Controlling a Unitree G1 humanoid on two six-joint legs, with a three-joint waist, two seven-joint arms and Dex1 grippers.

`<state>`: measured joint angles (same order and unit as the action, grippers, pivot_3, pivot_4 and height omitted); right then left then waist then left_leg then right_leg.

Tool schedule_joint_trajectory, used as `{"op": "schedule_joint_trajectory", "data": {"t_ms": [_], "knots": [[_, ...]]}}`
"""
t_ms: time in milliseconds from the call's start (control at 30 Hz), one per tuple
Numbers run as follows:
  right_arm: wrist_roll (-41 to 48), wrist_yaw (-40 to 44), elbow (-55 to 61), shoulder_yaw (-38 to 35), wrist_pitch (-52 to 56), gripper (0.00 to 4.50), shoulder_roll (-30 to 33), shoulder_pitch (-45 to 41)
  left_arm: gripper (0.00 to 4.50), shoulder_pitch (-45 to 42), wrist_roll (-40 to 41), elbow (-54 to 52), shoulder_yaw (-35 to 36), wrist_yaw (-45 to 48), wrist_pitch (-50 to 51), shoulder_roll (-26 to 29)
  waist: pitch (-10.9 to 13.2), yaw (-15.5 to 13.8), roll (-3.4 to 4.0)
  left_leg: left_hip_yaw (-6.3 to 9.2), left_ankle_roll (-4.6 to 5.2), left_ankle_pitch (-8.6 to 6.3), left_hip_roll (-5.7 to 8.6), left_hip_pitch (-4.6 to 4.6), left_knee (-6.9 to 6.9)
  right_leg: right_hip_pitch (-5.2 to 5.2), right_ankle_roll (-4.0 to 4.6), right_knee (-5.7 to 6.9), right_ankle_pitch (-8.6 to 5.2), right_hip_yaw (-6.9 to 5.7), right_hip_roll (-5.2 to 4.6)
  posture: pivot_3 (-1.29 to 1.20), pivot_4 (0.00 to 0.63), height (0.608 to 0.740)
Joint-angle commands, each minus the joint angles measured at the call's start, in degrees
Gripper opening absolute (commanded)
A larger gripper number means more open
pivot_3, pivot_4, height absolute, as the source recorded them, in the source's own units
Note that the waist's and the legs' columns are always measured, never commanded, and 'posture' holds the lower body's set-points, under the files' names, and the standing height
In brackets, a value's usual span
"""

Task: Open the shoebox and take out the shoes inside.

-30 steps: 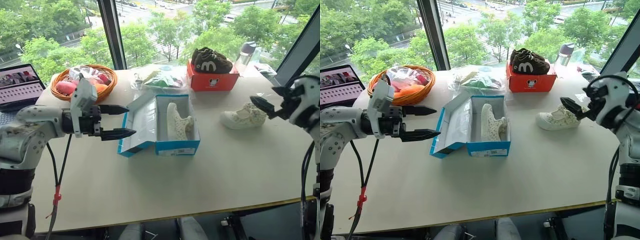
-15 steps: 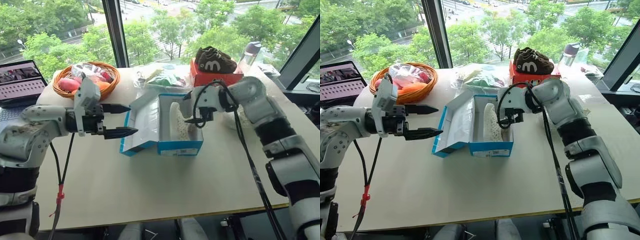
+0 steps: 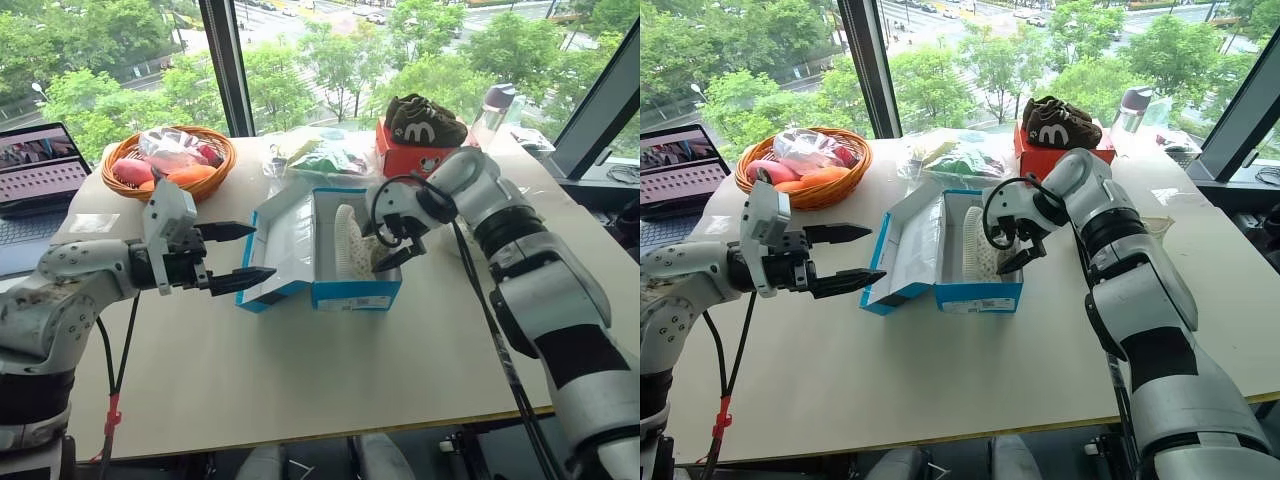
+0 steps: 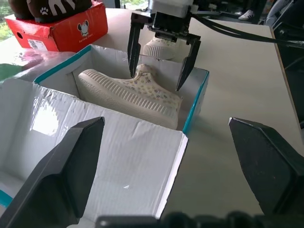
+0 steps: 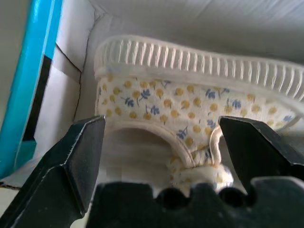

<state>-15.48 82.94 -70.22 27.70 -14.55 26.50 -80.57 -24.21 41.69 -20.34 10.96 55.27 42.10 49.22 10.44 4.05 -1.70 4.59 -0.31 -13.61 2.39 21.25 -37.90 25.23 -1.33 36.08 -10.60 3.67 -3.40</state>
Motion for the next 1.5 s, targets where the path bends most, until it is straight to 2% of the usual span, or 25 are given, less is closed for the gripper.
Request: {"op": "schedule_joint_trajectory", "data": {"t_ms": [33, 400, 700, 800, 900, 1133, 1200, 1333, 1500], "knots": [[-3.55, -3.19, -1.98, 0.54, -1.43, 4.49, -0.58, -2.01, 4.50, 0.60, 1.31, -2.27, 2.12, -1.11, -0.11, -0.07, 0.00, 0.01, 0.00, 0.00, 0.00, 0.00, 0.00, 0.00, 0.00, 0.00, 0.00, 0.00, 0.00, 0.00, 0.00, 0.00, 0.150, 0.740], [-10.24, -12.35, -3.95, 1.27, -3.87, 4.49, -2.39, -6.13, 4.50, 1.15, 1.89, -2.74, 1.61, -2.53, -0.51, -0.66, 0.00, 0.13, 0.01, 0.00, -0.01, 0.00, 0.00, -0.02, 0.00, 0.00, 0.02, 0.02, 0.01, 0.01, 0.01, 0.00, 0.150, 0.740], [-15.07, -15.79, -4.80, 3.52, -6.14, 4.49, -3.31, -3.43, 4.50, 1.12, 1.67, -2.95, 1.52, -2.87, -0.78, -1.11, 0.00, 0.13, 0.01, -0.01, -0.01, 0.00, -0.01, -0.02, 0.00, 0.00, 0.02, 0.02, 0.01, 0.01, 0.02, 0.00, 0.150, 0.740], [-13.73, -13.85, -4.67, 1.88, -6.27, 3.76, -3.72, -3.20, 4.50, 1.03, 1.46, -2.74, 1.48, -2.76, -0.95, -0.98, 0.00, 0.13, 0.01, 0.00, -0.01, 0.00, 0.00, -0.01, 0.00, 0.00, 0.02, 0.00, 0.01, 0.00, 0.01, 0.00, 0.150, 0.740], [-11.56, -12.15, -3.98, -0.39, -6.80, 2.80, -4.11, -3.53, 4.50, 0.92, 1.33, -2.58, 1.43, -2.67, -1.03, -0.88, 0.01, 0.13, 0.01, 0.00, -0.01, 0.00, 0.00, -0.01, 0.00, 0.00, 0.02, 0.00, 0.01, 0.00, 0.02, 0.00, 0.150, 0.740], [-0.52, -7.75, -0.44, -10.97, -7.86, 0.28, -5.91, -4.94, 4.50, -0.09, 0.89, -1.94, 1.19, -2.57, -1.23, -0.70, 0.01, 0.97, 0.01, 0.01, -0.01, 0.00, -0.08, -0.02, 0.00, 0.00, 0.03, 0.01, 0.02, 0.01, 0.08, 0.00, 0.150, 0.740], [2.92, -6.79, 0.65, -14.17, -6.43, 0.01, -6.21, -4.60, 4.50, -0.26, 0.91, -1.83, 1.29, -2.28, -1.16, -0.42, 0.01, 1.26, 0.01, 0.02, -0.02, 0.00, -0.08, -0.02, 0.00, 0.00, 0.03, 0.02, 0.02, 0.00, 0.09, 0.00, 0.150, 0.740], [8.56, -9.59, 3.02, -19.90, -5.42, 0.01, -6.81, -4.00, 4.50, -0.57, 0.88, -1.30, 1.74, -1.39, -0.94, 0.45, 0.01, 1.51, 0.02, 0.03, -0.02, -0.01, -0.08, 0.00, 0.00, 0.00, 0.03, 0.00, 0.02, 0.00, 0.07, 0.00, 0.150, 0.740], [11.62, -10.83, 7.72, -22.55, -6.03, 0.01, -6.60, -3.74, 4.50, -2.49, 0.37, 0.36, 0.61, 0.39, -1.08, 1.51, 0.02, 1.53, 0.03, 0.02, -0.03, -0.01, -0.09, -0.01, 0.01, 0.01, 0.03, 0.02, 0.02, 0.00, 0.09, 0.00, 0.150, 0.740]]}}
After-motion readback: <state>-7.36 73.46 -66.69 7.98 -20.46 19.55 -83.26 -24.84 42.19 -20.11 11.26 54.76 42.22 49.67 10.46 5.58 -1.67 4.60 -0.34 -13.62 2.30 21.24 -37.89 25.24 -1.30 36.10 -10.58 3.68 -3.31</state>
